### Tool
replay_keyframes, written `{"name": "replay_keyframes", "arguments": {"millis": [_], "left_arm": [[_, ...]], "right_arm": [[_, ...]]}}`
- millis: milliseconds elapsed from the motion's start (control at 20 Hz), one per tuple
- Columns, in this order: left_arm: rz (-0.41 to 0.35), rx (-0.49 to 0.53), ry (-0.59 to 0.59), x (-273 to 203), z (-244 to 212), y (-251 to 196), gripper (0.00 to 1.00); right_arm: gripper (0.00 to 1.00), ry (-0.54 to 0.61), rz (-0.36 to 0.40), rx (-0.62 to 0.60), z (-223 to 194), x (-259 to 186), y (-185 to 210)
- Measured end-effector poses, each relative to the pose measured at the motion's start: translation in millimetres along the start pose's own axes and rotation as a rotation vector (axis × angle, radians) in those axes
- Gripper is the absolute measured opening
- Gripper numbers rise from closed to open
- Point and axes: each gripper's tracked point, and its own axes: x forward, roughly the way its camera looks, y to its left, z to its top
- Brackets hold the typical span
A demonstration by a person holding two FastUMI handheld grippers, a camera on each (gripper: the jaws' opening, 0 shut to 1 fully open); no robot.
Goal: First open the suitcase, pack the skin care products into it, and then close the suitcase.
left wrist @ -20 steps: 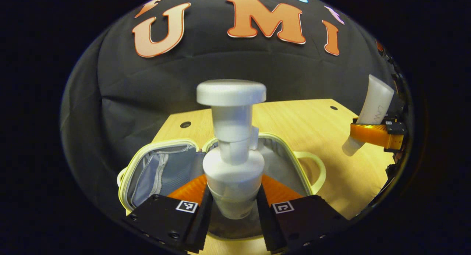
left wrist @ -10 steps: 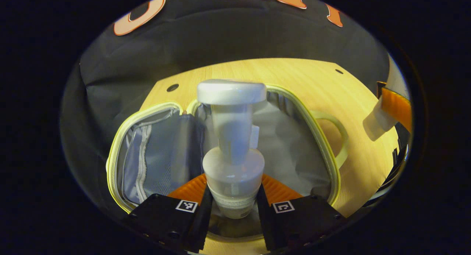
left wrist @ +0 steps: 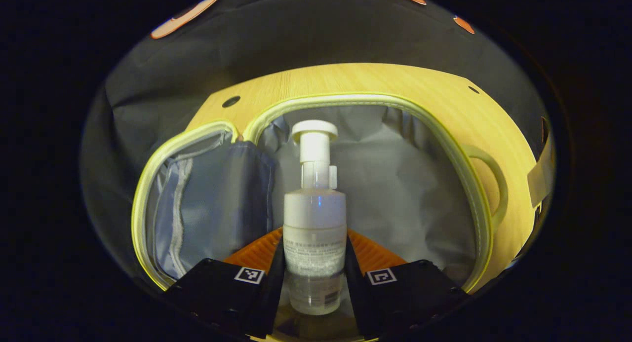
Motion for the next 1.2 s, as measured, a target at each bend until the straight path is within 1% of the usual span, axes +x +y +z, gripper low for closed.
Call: {"name": "replay_keyframes", "arguments": {"millis": [50,100,150,200,250,300,350,400,450,500,550,600,750,800,850,900,950,1000,1100,1200], "left_arm": [[0.005,-0.001,-0.02,1,4,0,0.6],[-0.003,-0.009,-0.045,-2,8,-1,0.62],[-0.011,-0.012,-0.063,-4,10,-2,0.63],[-0.021,-0.018,-0.083,-9,12,-2,0.66],[-0.013,-0.024,-0.103,-13,14,0,0.72],[0.001,-0.037,-0.138,-21,19,4,0.77],[0.018,-0.05,-0.173,-32,24,10,0.77],[0.033,-0.066,-0.213,-43,29,18,0.77],[0.05,-0.08,-0.246,-56,32,27,0.77],[0.069,-0.093,-0.285,-70,37,36,0.77],[0.09,-0.11,-0.328,-83,41,48,0.77],[0.112,-0.128,-0.37,-95,46,60,0.76],[0.186,-0.187,-0.46,-127,53,101,0.76],[0.207,-0.207,-0.47,-132,53,115,0.76],[0.23,-0.227,-0.476,-137,49,128,0.76],[0.249,-0.247,-0.489,-143,47,141,0.72],[0.277,-0.267,-0.489,-147,40,155,0.76],[0.301,-0.291,-0.496,-150,36,168,0.76],[0.353,-0.34,-0.497,-154,26,195,0.76],[0.391,-0.383,-0.482,-151,14,223,0.76]], "right_arm": [[0.35,0.008,0.008,0.004,0,2,2],[0.4,0.015,0.012,0.009,-1,5,3],[0.35,0.023,0.021,0.018,-3,8,6],[0.4,0.026,0.026,0.025,-2,11,8],[0.4,0.033,0.034,0.031,-3,14,11],[0.35,0.039,0.04,0.037,-4,16,13],[0.4,0.046,0.048,0.044,-5,19,16],[0.4,0.052,0.053,0.05,-4,23,19],[0.35,0.064,0.066,0.055,-6,26,24],[0.4,0.079,0.077,0.058,-9,29,29],[0.35,0.096,0.093,0.058,-12,33,36],[0.4,0.111,0.103,0.06,-15,37,42],[0.4,0.171,0.124,0.087,-31,50,59],[0.4,0.181,0.122,0.093,-35,54,63],[0.36,0.197,0.125,0.096,-40,57,66],[0.4,0.215,0.126,0.099,-46,59,70],[0.35,0.232,0.125,0.104,-50,62,72],[0.4,0.252,0.123,0.115,-56,64,74],[0.4,0.296,0.102,0.154,-65,71,73],[0.4,0.355,0.058,0.2,-77,76,70]]}}
